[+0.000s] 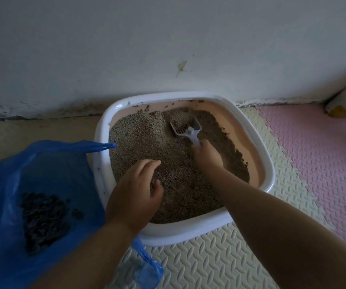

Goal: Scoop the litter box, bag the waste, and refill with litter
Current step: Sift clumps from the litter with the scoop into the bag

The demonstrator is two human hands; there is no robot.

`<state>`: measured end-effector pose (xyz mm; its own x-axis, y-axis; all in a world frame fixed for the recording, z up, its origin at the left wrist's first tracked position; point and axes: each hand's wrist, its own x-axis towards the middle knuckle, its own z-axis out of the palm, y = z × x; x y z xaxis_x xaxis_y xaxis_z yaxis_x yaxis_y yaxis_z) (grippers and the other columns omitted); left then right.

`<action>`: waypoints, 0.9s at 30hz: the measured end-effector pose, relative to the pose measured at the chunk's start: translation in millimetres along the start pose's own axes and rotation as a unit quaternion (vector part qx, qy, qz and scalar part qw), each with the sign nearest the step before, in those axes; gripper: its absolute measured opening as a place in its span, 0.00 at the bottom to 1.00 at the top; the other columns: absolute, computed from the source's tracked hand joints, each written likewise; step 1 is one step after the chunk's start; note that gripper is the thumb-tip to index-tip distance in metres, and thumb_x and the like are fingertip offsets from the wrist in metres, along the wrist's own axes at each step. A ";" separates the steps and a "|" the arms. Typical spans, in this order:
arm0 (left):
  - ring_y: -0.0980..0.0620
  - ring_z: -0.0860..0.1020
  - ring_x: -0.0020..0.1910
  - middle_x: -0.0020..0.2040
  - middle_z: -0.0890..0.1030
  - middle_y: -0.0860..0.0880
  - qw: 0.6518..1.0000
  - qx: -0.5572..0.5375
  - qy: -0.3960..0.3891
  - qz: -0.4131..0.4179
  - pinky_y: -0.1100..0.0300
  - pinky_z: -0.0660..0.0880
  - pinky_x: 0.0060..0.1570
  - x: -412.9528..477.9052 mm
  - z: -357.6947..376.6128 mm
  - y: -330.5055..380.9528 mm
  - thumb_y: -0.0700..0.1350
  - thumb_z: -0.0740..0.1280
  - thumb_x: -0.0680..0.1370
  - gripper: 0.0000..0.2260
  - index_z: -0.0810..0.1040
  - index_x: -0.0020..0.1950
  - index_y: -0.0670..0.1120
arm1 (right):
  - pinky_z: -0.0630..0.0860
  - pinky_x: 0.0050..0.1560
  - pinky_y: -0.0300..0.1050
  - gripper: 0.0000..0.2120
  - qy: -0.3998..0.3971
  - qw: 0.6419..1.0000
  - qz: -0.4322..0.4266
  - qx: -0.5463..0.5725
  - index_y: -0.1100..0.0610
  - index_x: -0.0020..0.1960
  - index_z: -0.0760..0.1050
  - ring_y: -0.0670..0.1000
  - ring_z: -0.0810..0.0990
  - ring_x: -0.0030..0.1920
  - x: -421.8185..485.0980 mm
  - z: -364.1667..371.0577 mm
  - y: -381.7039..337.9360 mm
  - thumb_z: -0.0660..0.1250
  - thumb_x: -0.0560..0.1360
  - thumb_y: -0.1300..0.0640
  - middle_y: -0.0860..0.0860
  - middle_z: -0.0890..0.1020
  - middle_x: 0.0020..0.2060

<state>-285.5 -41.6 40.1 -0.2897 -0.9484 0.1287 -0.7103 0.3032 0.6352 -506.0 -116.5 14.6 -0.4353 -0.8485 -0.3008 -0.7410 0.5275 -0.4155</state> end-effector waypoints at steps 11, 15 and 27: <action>0.53 0.75 0.60 0.62 0.76 0.53 1.000 0.012 -0.001 0.010 0.64 0.70 0.51 0.2 1.3 -1.4 0.44 0.64 0.76 0.18 0.74 0.66 0.48 | 0.72 0.37 0.47 0.09 0.039 0.984 -0.164 0.052 0.48 0.56 0.71 0.45 0.77 0.37 -50.2 -34.7 43.0 0.60 0.80 0.45 0.44 0.78 0.39; 0.54 0.74 0.60 0.62 0.75 0.53 1.000 0.014 -0.001 0.010 0.64 0.69 0.51 0.1 0.6 -0.9 0.44 0.64 0.76 0.17 0.74 0.66 0.48 | 0.71 0.36 0.44 0.08 0.040 0.983 -0.175 0.048 0.47 0.56 0.71 0.43 0.77 0.36 -55.8 -35.7 43.5 0.60 0.80 0.46 0.44 0.79 0.39; 0.53 0.74 0.60 0.63 0.75 0.53 1.000 0.018 -0.002 0.008 0.63 0.69 0.52 0.2 0.3 -0.3 0.44 0.63 0.77 0.18 0.73 0.67 0.48 | 0.70 0.33 0.42 0.08 0.068 0.983 -0.159 0.062 0.48 0.53 0.71 0.43 0.75 0.34 -63.1 -38.2 43.5 0.60 0.79 0.45 0.44 0.77 0.36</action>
<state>-285.6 -41.8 39.8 -0.3037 -0.9430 0.1358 -0.7279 0.3217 0.6056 -530.3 -41.6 48.3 -0.2619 -0.9648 -0.0251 -0.7861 0.2283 -0.5744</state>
